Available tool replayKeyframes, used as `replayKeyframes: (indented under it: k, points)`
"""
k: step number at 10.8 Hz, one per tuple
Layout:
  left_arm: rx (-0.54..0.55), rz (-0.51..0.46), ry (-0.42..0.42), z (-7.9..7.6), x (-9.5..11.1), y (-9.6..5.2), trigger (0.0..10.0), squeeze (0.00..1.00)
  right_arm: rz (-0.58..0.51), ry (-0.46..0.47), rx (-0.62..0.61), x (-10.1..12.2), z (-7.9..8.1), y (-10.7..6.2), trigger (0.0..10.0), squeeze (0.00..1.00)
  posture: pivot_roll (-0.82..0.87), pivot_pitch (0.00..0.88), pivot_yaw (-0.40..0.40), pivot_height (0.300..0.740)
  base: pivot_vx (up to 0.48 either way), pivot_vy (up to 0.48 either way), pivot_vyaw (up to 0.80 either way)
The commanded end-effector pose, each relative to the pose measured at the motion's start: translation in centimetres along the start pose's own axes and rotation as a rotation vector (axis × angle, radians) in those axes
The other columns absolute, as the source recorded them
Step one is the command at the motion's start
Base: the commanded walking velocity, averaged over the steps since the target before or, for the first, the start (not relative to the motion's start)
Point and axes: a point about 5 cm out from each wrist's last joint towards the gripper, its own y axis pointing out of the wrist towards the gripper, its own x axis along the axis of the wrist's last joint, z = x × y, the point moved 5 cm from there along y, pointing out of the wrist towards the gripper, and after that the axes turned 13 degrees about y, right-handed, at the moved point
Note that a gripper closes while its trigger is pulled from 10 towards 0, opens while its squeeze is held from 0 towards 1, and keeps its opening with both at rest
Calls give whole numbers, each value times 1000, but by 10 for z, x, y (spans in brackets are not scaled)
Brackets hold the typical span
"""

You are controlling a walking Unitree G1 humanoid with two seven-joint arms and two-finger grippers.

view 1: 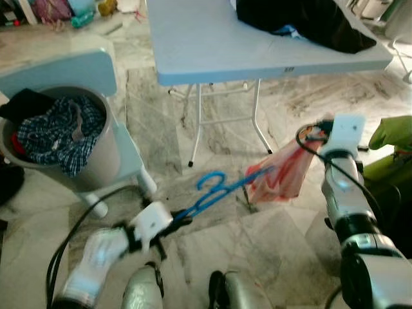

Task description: Hang hanger

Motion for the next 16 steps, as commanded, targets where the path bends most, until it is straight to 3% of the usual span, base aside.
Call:
replayKeyframes:
  k: [1, 3, 4, 5, 6, 7, 9, 10, 11, 12, 13, 14, 16]
  points:
    - [45, -13, -29, 0, 1, -4, 0, 0, 25, -32, -54, -10, -15, -6, 0, 0, 43, 160, -94, 740, 0, 0, 0]
    - [179, 15, -23, 9, -2, -9, 0, 0, 73, -49, -75, -27, -18, -15, 0, 0, 46, 163, -88, 740, 0, 0, 0]
    - [327, 35, -12, 24, -3, -11, 2196, 0, 91, -41, -86, -33, -20, -19, 0, 0, 50, 163, -84, 740, 0, 0, 0]
    - [351, 22, -78, 23, 1, -4, 4706, 0, 163, 15, -194, -47, -36, -23, 0, 0, 56, 161, -79, 740, 0, 0, 0]
    - [269, 18, -101, 9, 1, 2, 9176, 0, 181, 46, -207, -49, -34, -23, 0, 0, 56, 158, -79, 740, 0, 0, 0]
    - [156, 41, -154, -9, -3, 8, 10000, 0, 142, 129, -83, -38, 2, -14, 0, 0, 54, 154, -76, 740, 0, 0, 0]
    - [45, 82, -227, -18, -12, 11, 10000, 0, 95, 273, 57, -18, 50, -4, 0, 0, 42, 150, -72, 740, 0, 0, 0]
    - [-23, 78, -412, -28, -16, 12, 10000, 0, 32, 418, 168, 14, 93, 6, 0, 0, 32, 140, -69, 740, 0, 0, 0]
    - [-77, 77, -513, -32, -16, 8, 10000, 0, -32, 465, 256, 44, 122, 12, 0, 0, 36, 135, -72, 740, 0, 0, 0]
    - [-117, 74, -580, -35, -13, 4, 10000, 0, -68, 470, 287, 57, 127, 14, 0, 0, 41, 132, -76, 740, 0, 0, 0]
    - [-122, 112, -544, -34, -16, 1, 10000, 0, -80, 479, 284, 60, 123, 18, 0, 0, 43, 133, -76, 740, 0, 0, 0]
    - [-121, 139, -508, -34, -18, -1, 10000, 0, -84, 445, 245, 58, 111, 20, 0, 0, 37, 134, -76, 740, 0, 0, 0]
    - [-59, 125, -517, -26, -15, -3, 10000, 0, -76, 231, 11, 37, 62, 22, 0, 0, 42, 138, -78, 740, 0, 0, 0]
